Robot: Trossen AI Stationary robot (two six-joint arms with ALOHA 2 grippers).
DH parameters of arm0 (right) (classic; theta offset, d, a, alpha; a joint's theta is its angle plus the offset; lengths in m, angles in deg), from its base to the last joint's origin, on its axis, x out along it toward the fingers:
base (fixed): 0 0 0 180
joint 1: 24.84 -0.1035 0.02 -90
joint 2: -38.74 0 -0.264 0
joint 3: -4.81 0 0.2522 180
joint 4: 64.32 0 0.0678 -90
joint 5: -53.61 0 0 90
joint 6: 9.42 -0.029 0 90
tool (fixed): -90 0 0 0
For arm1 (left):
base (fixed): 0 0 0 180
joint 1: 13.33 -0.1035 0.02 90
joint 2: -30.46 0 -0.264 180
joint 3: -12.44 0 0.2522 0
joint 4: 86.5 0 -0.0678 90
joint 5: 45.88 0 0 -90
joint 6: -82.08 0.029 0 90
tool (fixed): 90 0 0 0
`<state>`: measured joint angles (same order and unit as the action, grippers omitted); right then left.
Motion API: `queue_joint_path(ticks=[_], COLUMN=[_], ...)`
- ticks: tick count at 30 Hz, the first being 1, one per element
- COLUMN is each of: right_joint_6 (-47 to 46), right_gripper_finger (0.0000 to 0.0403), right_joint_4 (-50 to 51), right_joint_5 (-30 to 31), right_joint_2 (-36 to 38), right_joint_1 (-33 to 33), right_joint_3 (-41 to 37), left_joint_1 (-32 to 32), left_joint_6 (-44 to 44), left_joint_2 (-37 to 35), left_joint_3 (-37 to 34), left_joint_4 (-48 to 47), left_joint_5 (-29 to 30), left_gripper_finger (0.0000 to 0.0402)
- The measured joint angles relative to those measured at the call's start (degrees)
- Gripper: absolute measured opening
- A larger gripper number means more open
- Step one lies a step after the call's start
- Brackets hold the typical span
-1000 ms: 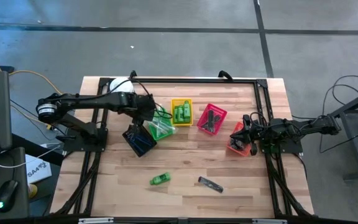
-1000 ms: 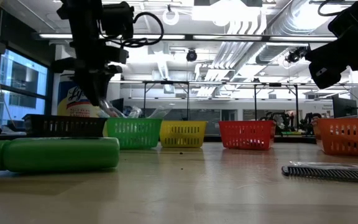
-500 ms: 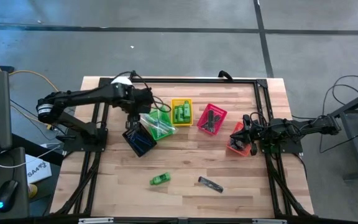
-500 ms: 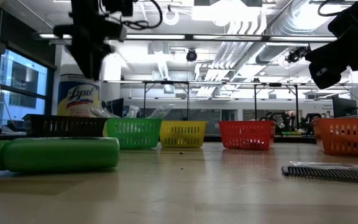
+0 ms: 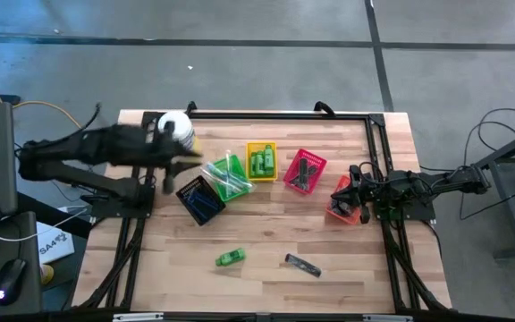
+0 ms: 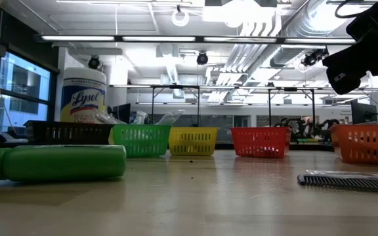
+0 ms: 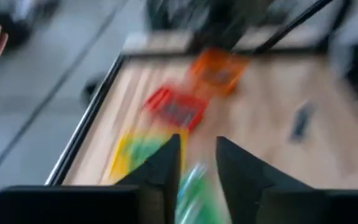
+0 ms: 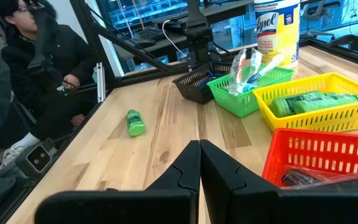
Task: Pick & Place Travel size toiletries
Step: Put the black hair comb into the red bin
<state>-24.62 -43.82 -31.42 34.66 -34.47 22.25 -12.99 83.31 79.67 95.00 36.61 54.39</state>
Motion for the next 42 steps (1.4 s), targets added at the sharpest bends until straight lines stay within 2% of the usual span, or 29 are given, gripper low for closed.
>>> queue_joint_path(ticks=[5,8,11,15,20,23,29,32,42], right_joint_6=[0.0,0.0,0.0,0.0,0.0,0.4,0.5,1.4,1.8], right_gripper_finger=[0.0002,0.0002,0.0002,0.0002,0.0002,0.0002,0.0002,0.0002,0.0002], right_joint_4=[0.0,0.0,0.0,0.0,0.0,-0.1,-0.2,-0.2,-0.1], right_joint_5=[0.0,0.0,0.0,0.0,0.7,2.5,2.6,2.6,2.4], right_joint_2=[0.0,0.0,0.0,0.0,0.0,0.0,0.0,0.0,0.0], right_joint_1=[0.0,0.0,0.0,0.0,0.0,0.0,0.0,0.0,0.0], right_joint_3=[0.0,0.0,0.0,0.0,0.0,0.0,0.0,0.0,0.0], left_joint_1=[12.6,17.0,18.2,18.0,18.0,18.0,18.0,18.0,18.0], left_joint_6=[6.0,8.0,10.8,14.3,17.3,18.5,15.7,15.5,17.5], left_joint_2=[-14.0,-22.3,-29.5,-36.5,-43.2,-46.0,-48.9,-48.8,-48.8], left_joint_3=[-17.7,-28.8,-37.5,-46.1,-51.3,-51.8,-51.7,-52.2,-62.1], left_joint_4=[23.5,33.6,37.5,39.7,40.2,38.3,33.5,30.2,38.8], left_joint_5=[2.0,6.9,9.5,9.0,11.6,11.9,17.7,16.7,14.3], left_gripper_finger=[0.0016,0.0008,0.0002,0.0002,0.0001,0.0001,0.0,0.0,0.0])
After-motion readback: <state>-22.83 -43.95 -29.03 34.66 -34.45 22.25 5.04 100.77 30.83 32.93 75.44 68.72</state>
